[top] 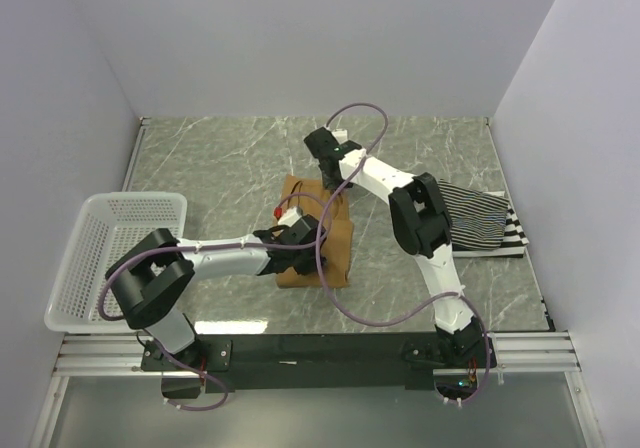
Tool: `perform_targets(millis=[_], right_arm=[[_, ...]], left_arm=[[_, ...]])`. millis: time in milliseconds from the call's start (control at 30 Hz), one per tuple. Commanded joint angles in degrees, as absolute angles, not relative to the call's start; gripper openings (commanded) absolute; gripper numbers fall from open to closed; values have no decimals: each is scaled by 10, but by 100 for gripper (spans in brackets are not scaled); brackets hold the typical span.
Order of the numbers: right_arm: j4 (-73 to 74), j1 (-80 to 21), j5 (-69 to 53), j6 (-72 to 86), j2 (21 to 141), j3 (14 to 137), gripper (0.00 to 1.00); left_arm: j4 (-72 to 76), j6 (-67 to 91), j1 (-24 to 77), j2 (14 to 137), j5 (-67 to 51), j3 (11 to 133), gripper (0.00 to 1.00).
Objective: Fold and stack the tank tops
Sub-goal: Fold the tank top
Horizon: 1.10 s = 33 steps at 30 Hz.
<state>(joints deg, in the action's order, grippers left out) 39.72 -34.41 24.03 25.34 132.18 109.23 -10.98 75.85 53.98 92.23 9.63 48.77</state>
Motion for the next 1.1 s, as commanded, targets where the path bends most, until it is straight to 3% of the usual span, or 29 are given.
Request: perform_targets(millis=[0, 367, 533, 633, 800, 1067], right_arm=[[379, -347, 221, 265, 1260, 1086, 45], [335, -341, 171, 286, 1143, 957, 47], [252, -330, 94, 314, 974, 730, 47], [202, -331, 51, 331, 886, 599, 47], [122, -348, -13, 373, 778, 399, 48], [14, -403, -45, 492, 670, 254, 48]], left_arm=[[-126, 747, 534, 889, 122, 519, 17], [-210, 744, 509, 806, 151, 508, 25], [-310, 763, 508, 741, 207, 474, 44], [-334, 778, 509, 695, 202, 433, 49], [-332, 791, 507, 616, 181, 353, 54], [-228, 785, 501, 554, 130, 277, 54]])
